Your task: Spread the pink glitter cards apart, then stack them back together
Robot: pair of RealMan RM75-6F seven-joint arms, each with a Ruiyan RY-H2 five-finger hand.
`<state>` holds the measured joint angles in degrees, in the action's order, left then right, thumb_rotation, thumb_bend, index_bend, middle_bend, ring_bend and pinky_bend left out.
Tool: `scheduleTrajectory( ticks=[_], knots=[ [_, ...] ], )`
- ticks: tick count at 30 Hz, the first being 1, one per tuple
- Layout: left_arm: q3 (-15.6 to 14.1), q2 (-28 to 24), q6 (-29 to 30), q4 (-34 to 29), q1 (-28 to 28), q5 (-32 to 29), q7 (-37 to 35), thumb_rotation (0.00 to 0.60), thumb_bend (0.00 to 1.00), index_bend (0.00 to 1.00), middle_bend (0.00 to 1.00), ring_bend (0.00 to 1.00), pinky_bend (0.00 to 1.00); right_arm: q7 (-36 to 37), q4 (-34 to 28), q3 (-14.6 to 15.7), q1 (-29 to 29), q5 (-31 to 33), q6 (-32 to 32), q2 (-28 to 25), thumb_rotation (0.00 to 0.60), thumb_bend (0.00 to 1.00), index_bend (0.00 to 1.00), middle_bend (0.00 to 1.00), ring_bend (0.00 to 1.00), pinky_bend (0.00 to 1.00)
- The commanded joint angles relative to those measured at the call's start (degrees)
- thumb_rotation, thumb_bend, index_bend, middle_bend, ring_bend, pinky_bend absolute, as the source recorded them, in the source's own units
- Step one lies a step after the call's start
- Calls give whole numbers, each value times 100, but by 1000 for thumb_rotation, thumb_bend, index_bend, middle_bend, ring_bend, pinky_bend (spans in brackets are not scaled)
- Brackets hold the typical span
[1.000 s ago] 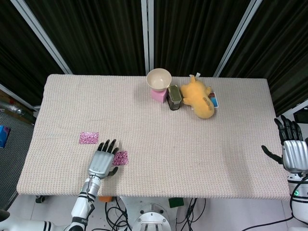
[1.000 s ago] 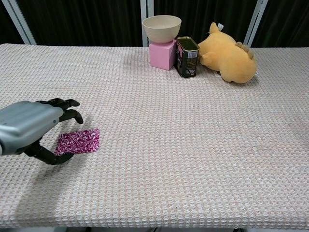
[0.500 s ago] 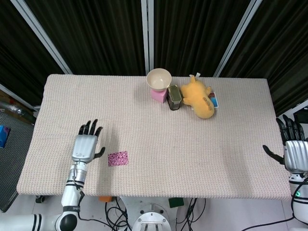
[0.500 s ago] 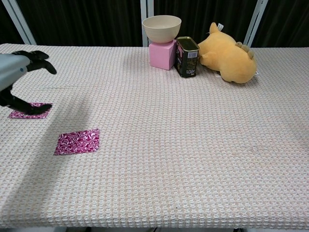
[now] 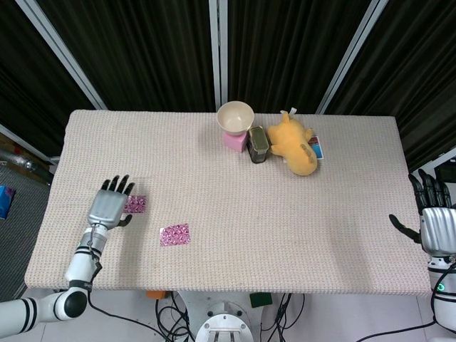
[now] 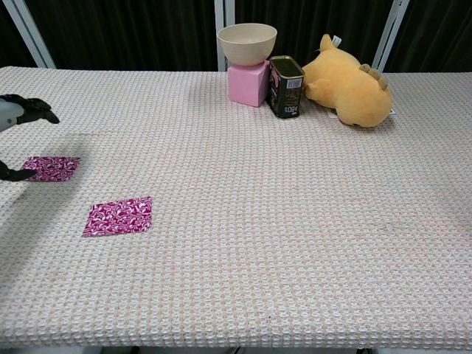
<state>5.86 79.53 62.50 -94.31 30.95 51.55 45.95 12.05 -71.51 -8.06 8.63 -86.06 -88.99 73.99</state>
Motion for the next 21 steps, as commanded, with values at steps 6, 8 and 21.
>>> scheduleTrajectory(
  ticks=[6, 8, 21],
  knots=[
    [-185, -35, -431, 650, 114, 458, -855, 474, 258, 117, 0, 0, 125, -85, -81, -21, 29, -26, -13, -13, 600, 455, 0, 0, 0, 0],
    [-210, 9, -494, 816, 147, 466, -882, 494, 258, 133, 0, 0, 125, -113, -103, -17, 28, -28, -12, -18, 600, 455, 0, 0, 0, 0],
    [-324, 167, -663, 1169, 170, 570, -1265, 596, 258, 192, 0, 0, 125, -134, -68, -1, 21, 5, 37, 14, 600, 456, 0, 0, 0, 0]
  ],
)
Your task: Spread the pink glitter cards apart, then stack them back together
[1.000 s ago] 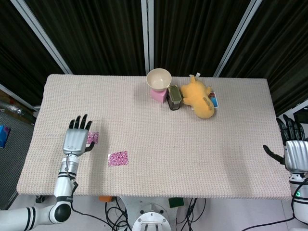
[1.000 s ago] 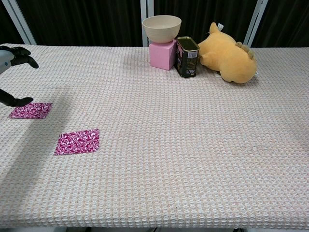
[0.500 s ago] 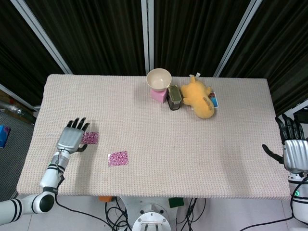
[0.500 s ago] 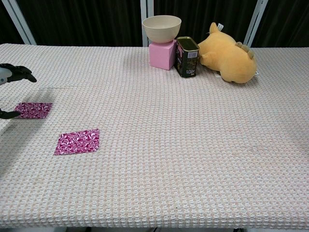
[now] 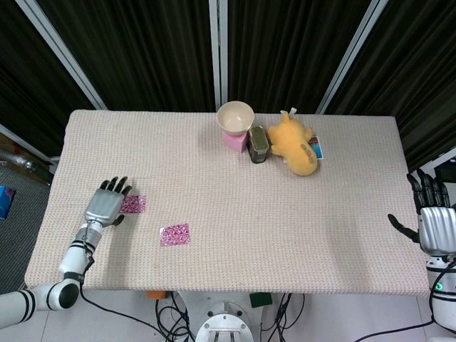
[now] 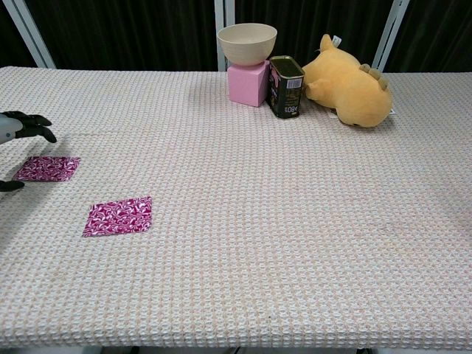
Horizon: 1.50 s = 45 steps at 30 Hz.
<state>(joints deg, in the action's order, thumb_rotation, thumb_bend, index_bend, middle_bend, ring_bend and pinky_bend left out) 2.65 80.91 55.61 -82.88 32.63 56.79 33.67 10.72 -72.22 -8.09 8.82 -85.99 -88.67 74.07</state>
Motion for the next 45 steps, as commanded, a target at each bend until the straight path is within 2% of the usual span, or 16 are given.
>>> scheduleTrajectory(
  ticks=[1, 6, 38, 45],
  knots=[
    [-9, 47, 39, 43, 3, 86, -58, 600, 258, 201, 0, 0, 125, -2, 6, 5, 5, -3, 10, 11, 600, 455, 0, 0, 0, 0],
    [-29, 106, 19, 134, 20, 178, -148, 600, 258, 241, 0, 0, 125, -16, 20, 10, 13, 0, 32, 29, 600, 454, 0, 0, 0, 0],
    [40, 130, -211, 125, 192, 18, -346, 600, 258, 272, 5, 0, 125, -5, 139, 16, 57, 58, 171, 84, 600, 455, 0, 0, 0, 0],
    [25, 166, -186, 177, 199, 3, -359, 600, 258, 314, 12, 0, 125, 8, 156, 30, 55, 62, 192, 93, 600, 455, 0, 0, 0, 0]
  ],
)
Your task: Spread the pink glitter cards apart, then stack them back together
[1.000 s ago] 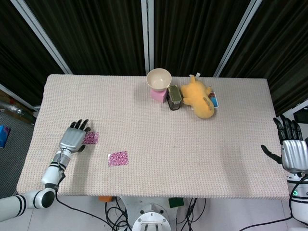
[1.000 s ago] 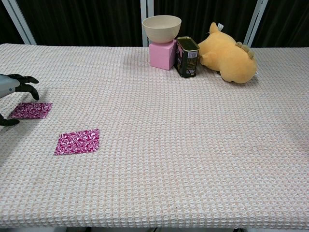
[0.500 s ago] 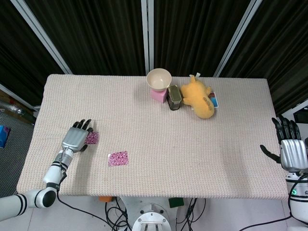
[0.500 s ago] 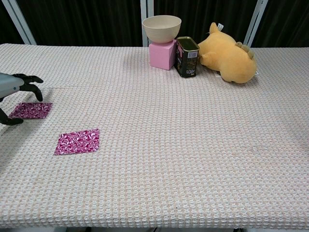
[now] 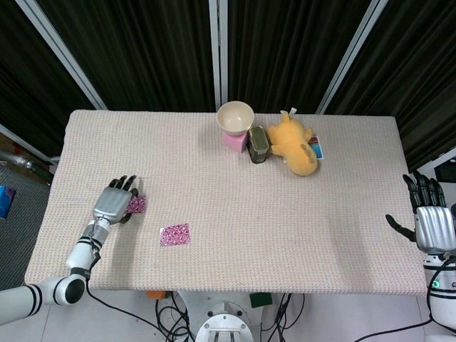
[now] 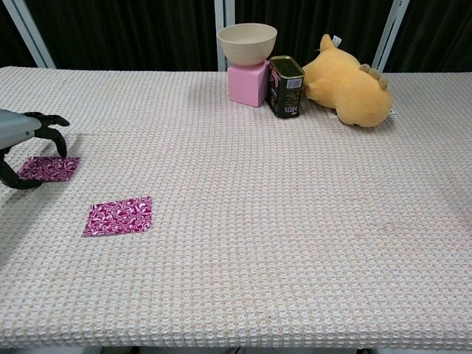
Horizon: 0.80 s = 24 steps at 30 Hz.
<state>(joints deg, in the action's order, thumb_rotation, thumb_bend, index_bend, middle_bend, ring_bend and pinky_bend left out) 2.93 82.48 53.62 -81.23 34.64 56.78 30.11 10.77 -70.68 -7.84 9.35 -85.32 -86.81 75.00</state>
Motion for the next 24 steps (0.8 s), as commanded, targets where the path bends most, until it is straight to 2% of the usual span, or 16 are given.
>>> scheduleTrajectory(
  ticks=[1, 13, 24],
  knots=[
    [-6, 18, 24, 26, -4, 6, -4, 600, 258, 319, 15, 0, 125, 5, 2, 13, 5, -14, 13, -1, 600, 455, 0, 0, 0, 0],
    [-2, 20, 143, 45, -62, 89, -151, 600, 259, 356, 24, 0, 125, -37, -9, 12, 3, -14, 1, 3, 600, 454, 0, 0, 0, 0],
    [53, -168, 304, -468, -122, 375, -472, 600, 259, 354, 32, 0, 124, -63, -26, 13, 12, -17, 7, 9, 600, 454, 0, 0, 0, 0]
  ],
)
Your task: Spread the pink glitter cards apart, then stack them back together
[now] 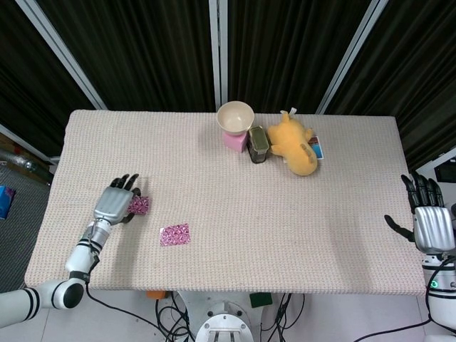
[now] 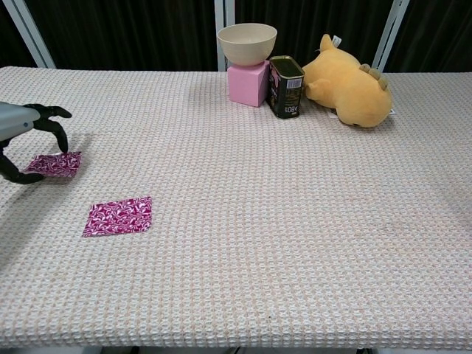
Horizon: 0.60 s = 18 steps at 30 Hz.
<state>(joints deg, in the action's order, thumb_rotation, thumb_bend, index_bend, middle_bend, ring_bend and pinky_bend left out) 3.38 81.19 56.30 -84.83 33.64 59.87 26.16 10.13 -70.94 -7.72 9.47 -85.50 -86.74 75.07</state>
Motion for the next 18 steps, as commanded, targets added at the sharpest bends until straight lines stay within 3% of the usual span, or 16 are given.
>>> scheduleTrajectory(
  ticks=[1, 8, 18],
  knots=[
    [7, -49, 52, -159, -30, 95, -104, 600, 259, 355, 33, 0, 124, 1, 3, 0, -1, 2, 0, 2, 600, 455, 0, 0, 0, 0],
    [-50, -64, 291, -706, -103, 202, 47, 600, 259, 356, 37, 0, 124, 27, 24, -6, 6, 9, 11, 4, 600, 455, 0, 0, 0, 0],
    [-287, 141, 914, -2089, -112, -515, 1613, 600, 259, 360, 40, 0, 125, 110, 56, -43, 66, 21, 66, 13, 600, 455, 0, 0, 0, 0]
  ],
)
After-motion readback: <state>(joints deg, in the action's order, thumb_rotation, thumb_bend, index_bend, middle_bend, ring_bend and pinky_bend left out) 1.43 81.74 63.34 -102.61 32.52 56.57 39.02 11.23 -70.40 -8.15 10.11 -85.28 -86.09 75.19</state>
